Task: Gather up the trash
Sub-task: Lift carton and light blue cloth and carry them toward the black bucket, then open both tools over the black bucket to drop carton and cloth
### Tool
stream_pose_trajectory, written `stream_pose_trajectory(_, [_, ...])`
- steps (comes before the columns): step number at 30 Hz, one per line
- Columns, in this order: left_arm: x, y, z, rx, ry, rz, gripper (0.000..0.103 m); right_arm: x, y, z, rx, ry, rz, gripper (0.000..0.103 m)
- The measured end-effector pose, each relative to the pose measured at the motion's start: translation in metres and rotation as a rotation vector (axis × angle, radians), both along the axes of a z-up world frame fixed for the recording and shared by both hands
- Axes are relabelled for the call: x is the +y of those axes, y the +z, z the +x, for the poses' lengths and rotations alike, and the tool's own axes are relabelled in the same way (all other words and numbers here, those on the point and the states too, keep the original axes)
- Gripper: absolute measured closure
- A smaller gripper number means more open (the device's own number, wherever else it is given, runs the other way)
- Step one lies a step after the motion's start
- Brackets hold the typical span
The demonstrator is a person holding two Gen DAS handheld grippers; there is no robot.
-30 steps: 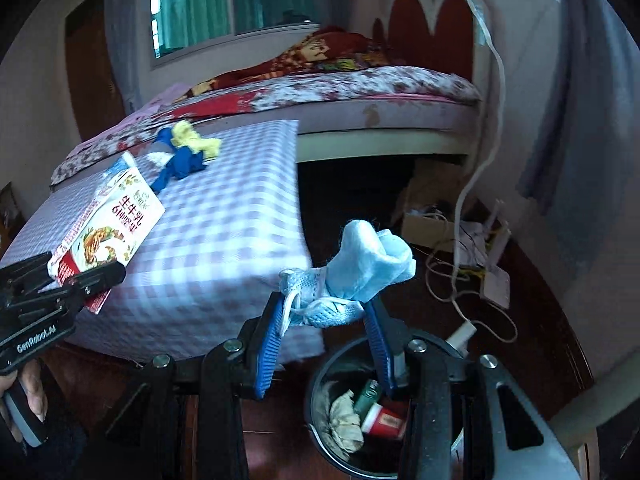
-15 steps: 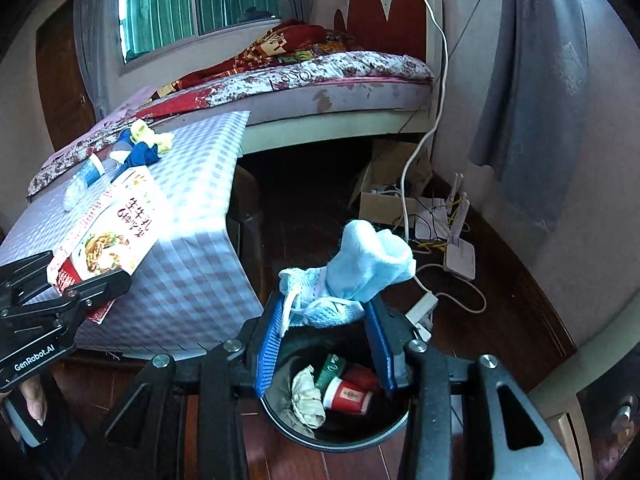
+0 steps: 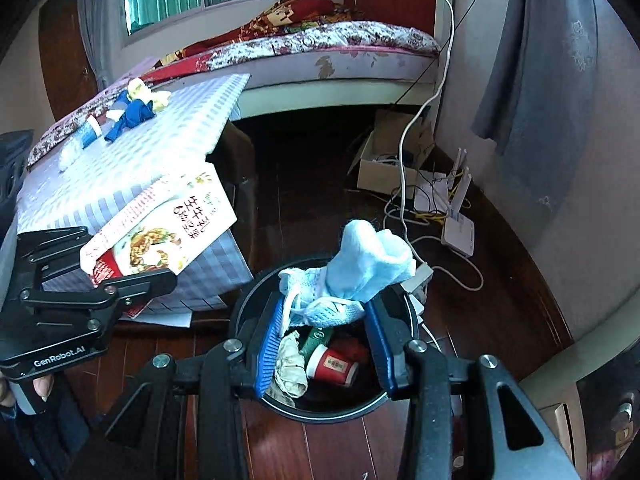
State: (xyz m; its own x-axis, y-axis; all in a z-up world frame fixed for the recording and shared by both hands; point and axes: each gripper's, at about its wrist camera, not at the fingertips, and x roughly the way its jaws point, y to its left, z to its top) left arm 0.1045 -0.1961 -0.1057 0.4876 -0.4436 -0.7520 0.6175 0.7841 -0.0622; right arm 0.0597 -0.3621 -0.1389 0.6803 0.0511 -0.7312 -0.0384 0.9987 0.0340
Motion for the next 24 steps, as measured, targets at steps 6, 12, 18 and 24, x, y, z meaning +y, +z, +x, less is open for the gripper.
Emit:
stream_pose_trajectory(6, [-0.021,-0.018,0.011,0.081,-0.044,-0.006,0.068,-0.012,-0.013,0.004,0.025,-0.006,0.015,0.060])
stream_pose_trajectory(12, [-0.027,-0.028,0.019,0.112,-0.061,-0.003,0.067,-0.016,-0.027,0.015,0.060,0.009,0.037,0.060])
stream_pose_trajectory(18, [-0.023,-0.045,0.036,0.146,-0.001,-0.017,0.019,-0.035,-0.055,0.033,0.148,-0.070,0.085,0.023])
stream_pose_trajectory(24, [-0.011,-0.058,0.041,0.129,0.086,0.051,0.014,-0.056,-0.050,0.033,0.145,-0.169,0.123,0.018])
